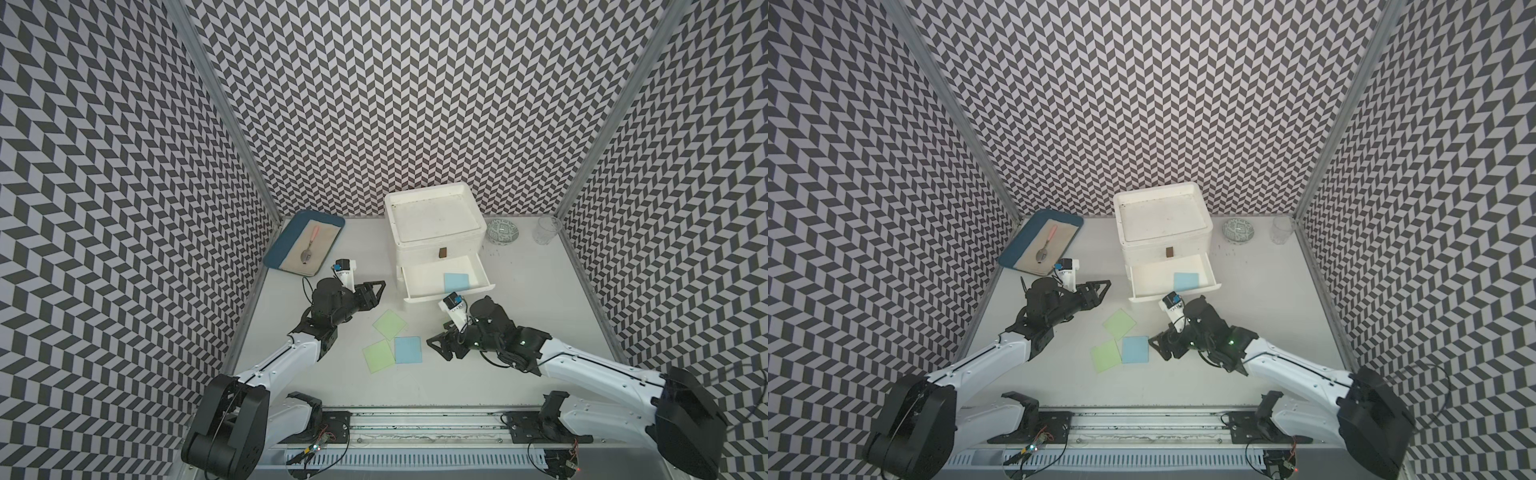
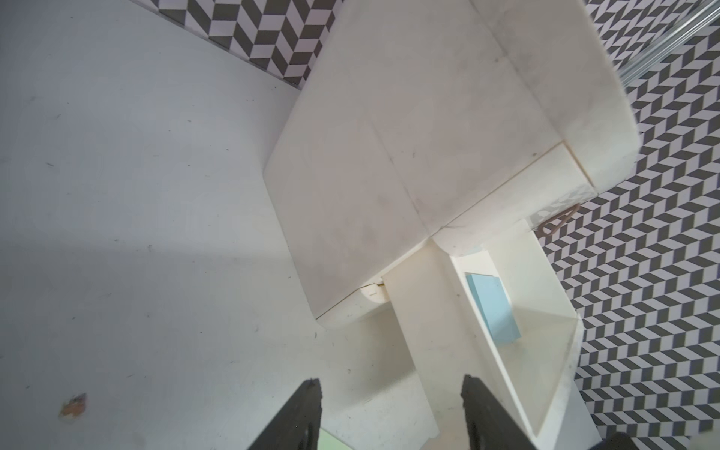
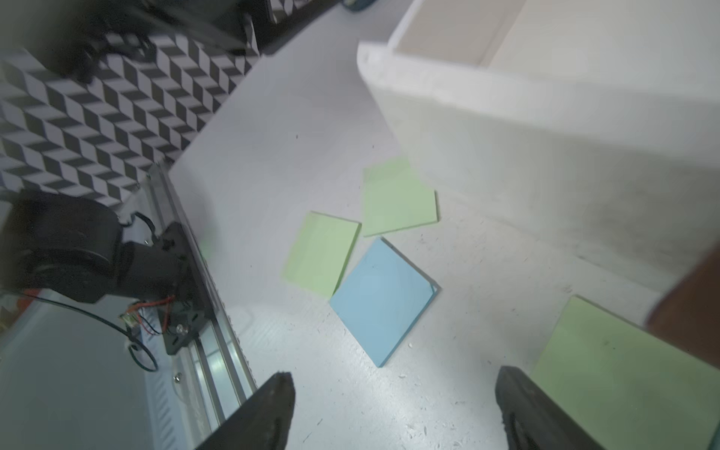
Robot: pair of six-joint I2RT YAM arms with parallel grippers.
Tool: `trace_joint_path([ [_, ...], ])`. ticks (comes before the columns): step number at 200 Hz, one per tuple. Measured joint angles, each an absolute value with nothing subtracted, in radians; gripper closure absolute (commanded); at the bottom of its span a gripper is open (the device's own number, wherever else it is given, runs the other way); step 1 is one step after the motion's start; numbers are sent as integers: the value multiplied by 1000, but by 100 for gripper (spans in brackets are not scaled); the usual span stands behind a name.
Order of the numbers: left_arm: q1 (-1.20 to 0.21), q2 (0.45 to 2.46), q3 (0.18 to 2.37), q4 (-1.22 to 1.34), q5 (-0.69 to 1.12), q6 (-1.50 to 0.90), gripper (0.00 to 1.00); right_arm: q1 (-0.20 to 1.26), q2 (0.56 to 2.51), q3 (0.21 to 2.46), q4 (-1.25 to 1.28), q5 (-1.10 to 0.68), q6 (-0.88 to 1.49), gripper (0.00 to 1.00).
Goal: Please put the sticky notes in the drawer by color
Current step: Place the sticky notes in the drawer, then pick up the sticky notes from the center of the board.
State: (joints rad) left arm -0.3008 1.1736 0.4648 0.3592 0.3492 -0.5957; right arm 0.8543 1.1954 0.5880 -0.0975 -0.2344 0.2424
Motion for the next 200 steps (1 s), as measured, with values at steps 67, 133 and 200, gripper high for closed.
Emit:
trace_joint_path([
  [67,-282,1174,459,358,293,-561,39,947,1612,866,-60,-221,145,13],
  [133,-274,1193,459,358,286,-550,39,953,1747,912,-53,-216,112,13],
  [200,-268,1199,459,358,294,-551,39,986,1727,844,-36,-200,113,13],
])
